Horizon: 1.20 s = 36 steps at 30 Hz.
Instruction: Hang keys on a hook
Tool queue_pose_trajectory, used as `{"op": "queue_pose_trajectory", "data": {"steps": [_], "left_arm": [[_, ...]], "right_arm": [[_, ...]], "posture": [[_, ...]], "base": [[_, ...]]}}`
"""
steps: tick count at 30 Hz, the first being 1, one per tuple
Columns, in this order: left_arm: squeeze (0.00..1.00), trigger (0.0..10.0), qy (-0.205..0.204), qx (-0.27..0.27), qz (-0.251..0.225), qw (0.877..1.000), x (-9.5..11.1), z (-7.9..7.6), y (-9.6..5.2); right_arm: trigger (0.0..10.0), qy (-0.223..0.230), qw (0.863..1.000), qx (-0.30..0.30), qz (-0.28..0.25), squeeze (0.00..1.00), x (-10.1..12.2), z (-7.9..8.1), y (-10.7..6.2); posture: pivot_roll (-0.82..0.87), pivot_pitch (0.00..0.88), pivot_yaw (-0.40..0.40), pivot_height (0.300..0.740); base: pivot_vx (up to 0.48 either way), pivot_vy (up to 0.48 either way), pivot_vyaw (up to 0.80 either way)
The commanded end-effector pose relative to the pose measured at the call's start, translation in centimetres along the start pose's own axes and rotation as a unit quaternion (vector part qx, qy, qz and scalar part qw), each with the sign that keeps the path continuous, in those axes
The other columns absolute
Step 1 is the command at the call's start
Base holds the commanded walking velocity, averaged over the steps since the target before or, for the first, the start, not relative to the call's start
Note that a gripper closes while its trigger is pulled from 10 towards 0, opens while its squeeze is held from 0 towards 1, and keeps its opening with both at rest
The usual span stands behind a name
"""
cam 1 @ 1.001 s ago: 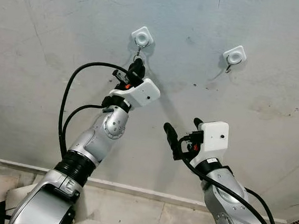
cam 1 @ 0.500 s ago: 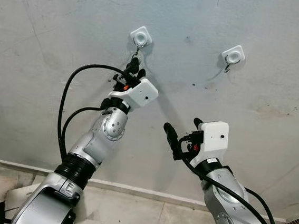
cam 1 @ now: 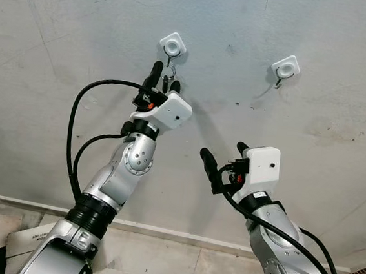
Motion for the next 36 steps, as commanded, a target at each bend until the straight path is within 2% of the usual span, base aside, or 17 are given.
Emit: {"op": "queue_pose_trajectory", "data": {"steps": [1,4,8,12,16,17,19,20,23,24,25,26,27,28,31,36], "left_arm": [[1.0,10.0,-0.008,0.005,0.0,1.0,-0.1,0.9,-0.4],[1.0,10.0,-0.01,0.008,0.008,1.0,-0.6,1.4,-1.0],[1.0,10.0,-0.027,0.008,0.017,0.999,-1.2,2.4,-2.5],[1.0,10.0,-0.034,0.006,0.014,0.999,-1.1,3.0,-3.6],[1.0,10.0,-0.059,0.005,0.019,0.998,-0.9,3.6,-4.8],[1.0,10.0,-0.068,0.003,0.018,0.998,-0.7,3.7,-5.2],[1.0,10.0,-0.116,-0.008,0.025,0.993,-0.1,3.9,-6.3],[1.0,10.0,-0.116,-0.008,0.025,0.993,-0.1,3.9,-6.3],[1.0,10.0,-0.194,-0.02,0.048,0.98,0.2,3.8,-7.8],[1.0,10.0,-0.194,-0.02,0.048,0.98,0.2,3.8,-7.8],[1.0,10.0,-0.211,-0.01,0.07,0.975,-0.3,4.1,-8.8],[1.0,10.0,-0.218,-0.005,0.08,0.973,-0.6,4.2,-9.1],[1.0,10.0,-0.231,0.004,0.109,0.967,-1.5,4.4,-10.0],[1.0,10.0,-0.229,0.001,0.113,0.967,-1.7,4.4,-10.4],[1.0,10.0,-0.242,-0.014,0.124,0.962,-1.8,4.4,-11.2],[1.0,10.0,-0.258,-0.014,0.128,0.957,-1.2,4.4,-11.3]], "right_arm": [[10.0,0.0,1.0,0.001,-0.002,0.0,0.0,0.0,0.2],[10.0,0.0,1.0,0.001,-0.004,0.0,0.0,0.0,0.4],[10.0,0.0,1.0,0.001,-0.007,0.0,0.1,-0.1,0.7],[10.0,0.0,1.0,0.001,-0.011,0.0,0.2,-0.1,0.9],[10.0,0.0,1.0,0.0,-0.013,0.0,0.2,-0.2,1.1],[10.0,-0.001,1.0,-0.001,-0.014,0.0,0.2,-0.2,1.1],[10.0,-0.002,1.0,-0.005,-0.016,0.0,0.2,-0.4,1.2],[10.0,-0.002,1.0,-0.005,-0.016,0.0,0.2,-0.4,1.2],[10.0,-0.006,1.0,-0.017,-0.017,0.0,0.0,-1.0,1.1],[10.0,-0.006,1.0,-0.017,-0.017,0.0,0.0,-1.0,1.1],[10.0,-0.008,0.999,-0.028,-0.016,0.0,-0.1,-1.5,1.1],[10.0,-0.008,0.999,-0.032,-0.015,0.0,-0.1,-1.6,1.0],[10.0,-0.01,0.999,-0.037,-0.015,0.89,-0.1,-1.9,1.0],[10.0,-0.009,0.999,-0.038,-0.015,1.0,-0.2,-2.1,1.0],[10.0,-0.009,0.999,-0.042,-0.016,1.0,-0.2,-2.4,1.0],[10.0,-0.013,0.999,-0.045,-0.015,1.0,-0.3,-2.8,0.9]], "posture": [[0.01,0.0,0.002,0.74],[0.02,0.0,0.006,0.74],[0.02,0.0,0.004,0.74],[0.03,0.0,0.003,0.74],[0.04,0.0,0.001,0.74],[0.05,0.0,-0.001,0.74],[0.06,0.0,-0.003,0.74],[0.06,0.0,-0.003,0.74],[0.06,0.0,-0.007,0.74],[0.06,0.0,-0.007,0.74],[0.07,0.0,-0.008,0.74],[0.07,0.0,-0.008,0.74],[0.07,0.0,-0.01,0.74],[0.07,0.0,-0.011,0.74],[0.07,0.0,-0.019,0.74],[0.06,0.0,-0.026,0.74]], "base": [[0.0,0.0,0.0],[0.0,0.0,0.0],[0.0,0.0,0.0],[0.0,0.0,0.0],[0.0,0.0,0.0],[0.0,0.0,0.0],[0.0,0.0,0.0],[0.0,0.0,0.0],[0.0,0.0,0.0],[0.0,0.0,0.0],[0.0,0.0,0.0],[0.0,0.0,0.0],[0.0,0.0,0.0],[0.0,0.0,0.0],[0.0,0.0,0.0],[0.0,0.0,0.0]]}}
Point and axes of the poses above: a point about 5 cm out from each wrist's last joint towards the gripper, its own y axis pointing out of the wrist towards the gripper, its own x axis along the axis of the wrist's last joint, z = x × y, the point moved 3 cm from there along y, pointing out of the wrist towards the gripper, and after that the axes turned 9 degrees about -y, right-handed, at the moved point
